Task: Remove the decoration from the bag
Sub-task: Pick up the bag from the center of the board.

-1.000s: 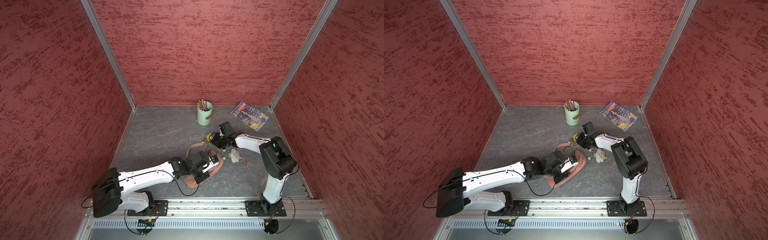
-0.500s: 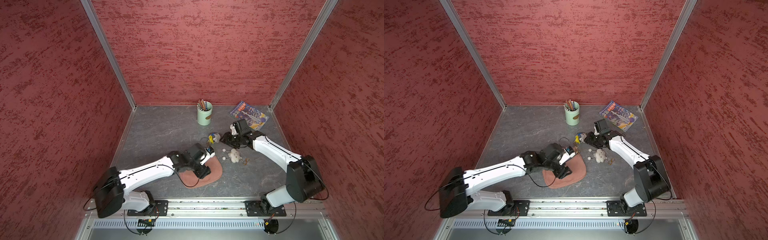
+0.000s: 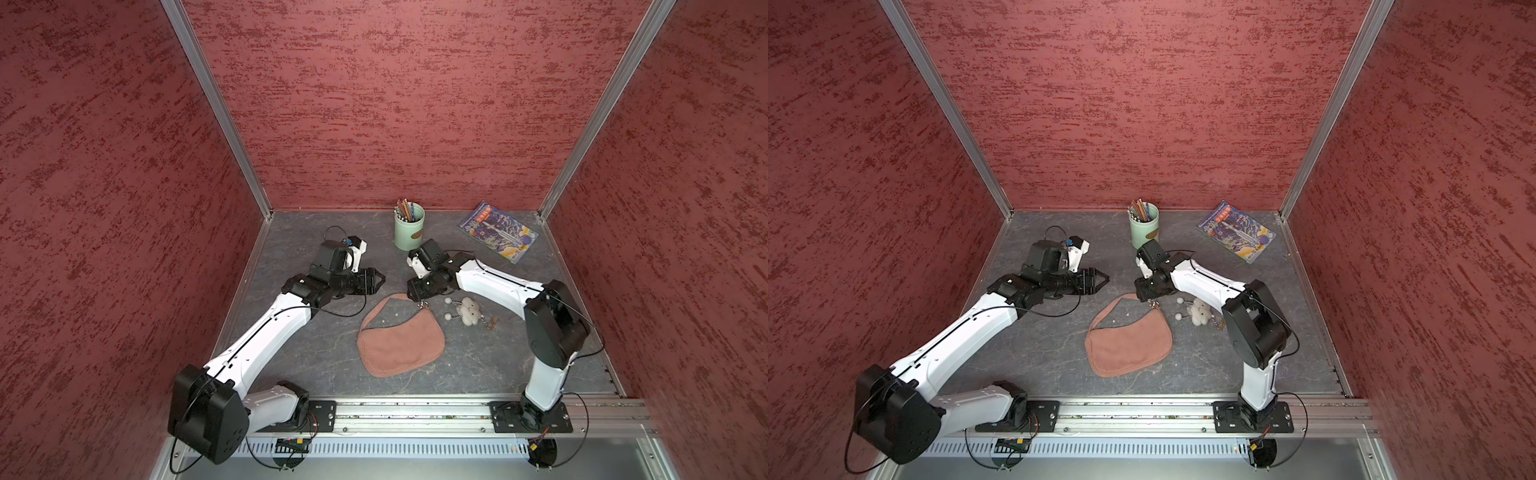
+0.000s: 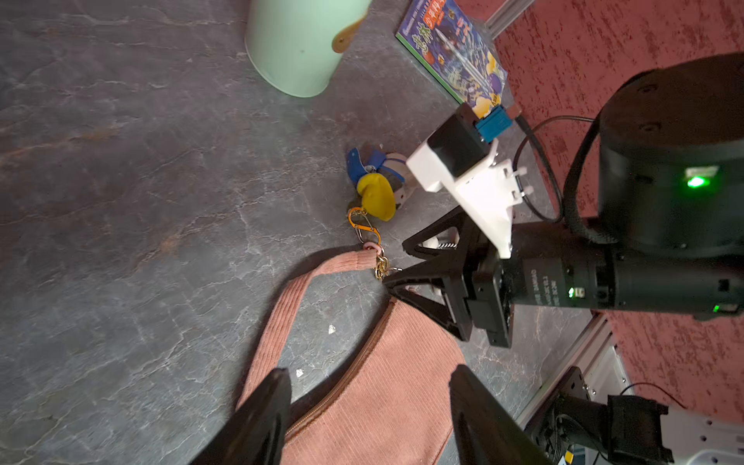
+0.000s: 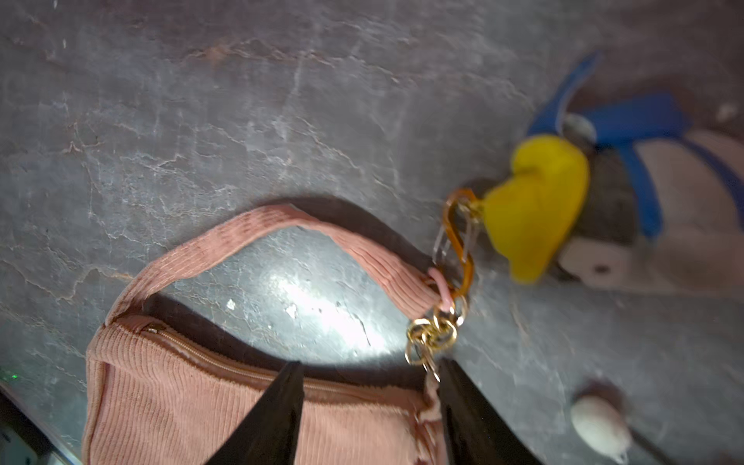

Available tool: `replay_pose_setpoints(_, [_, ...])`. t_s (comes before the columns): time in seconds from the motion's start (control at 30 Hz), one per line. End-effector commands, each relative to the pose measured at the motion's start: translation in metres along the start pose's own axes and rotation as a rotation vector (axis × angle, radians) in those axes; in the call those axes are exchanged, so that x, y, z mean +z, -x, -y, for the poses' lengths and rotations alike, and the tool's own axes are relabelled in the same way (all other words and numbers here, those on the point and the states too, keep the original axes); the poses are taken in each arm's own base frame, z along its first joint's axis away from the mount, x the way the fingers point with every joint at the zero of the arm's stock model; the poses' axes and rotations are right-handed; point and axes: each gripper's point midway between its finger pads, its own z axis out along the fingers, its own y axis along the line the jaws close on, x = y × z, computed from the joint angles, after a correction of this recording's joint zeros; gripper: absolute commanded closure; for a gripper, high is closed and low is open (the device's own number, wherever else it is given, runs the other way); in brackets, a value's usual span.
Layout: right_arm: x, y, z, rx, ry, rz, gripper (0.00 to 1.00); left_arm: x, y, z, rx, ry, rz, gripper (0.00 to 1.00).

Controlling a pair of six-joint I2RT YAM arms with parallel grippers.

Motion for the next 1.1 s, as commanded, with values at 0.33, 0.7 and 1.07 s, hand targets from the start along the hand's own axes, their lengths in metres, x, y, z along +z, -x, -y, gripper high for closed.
replay_pose_setpoints(0.33, [0.042,-0.005,0.000,-0.272,-0.031,-0.148,0.50,-0.007,0.011,0.006,-0.061,-0.116,0.039,0.35])
replay_pose_setpoints(0.7, [0.054,0.011,0.015,-0.264,-0.127,-0.115,0.53,0.005,-0.001,0.019,-0.016,-0.155,0.003,0.35])
replay_pose_setpoints(1.07, [0.055,0.011,0.012,-0.256,-0.127,-0.123,0.82,0.006,-0.011,0.024,0.007,-0.186,-0.018,0.36])
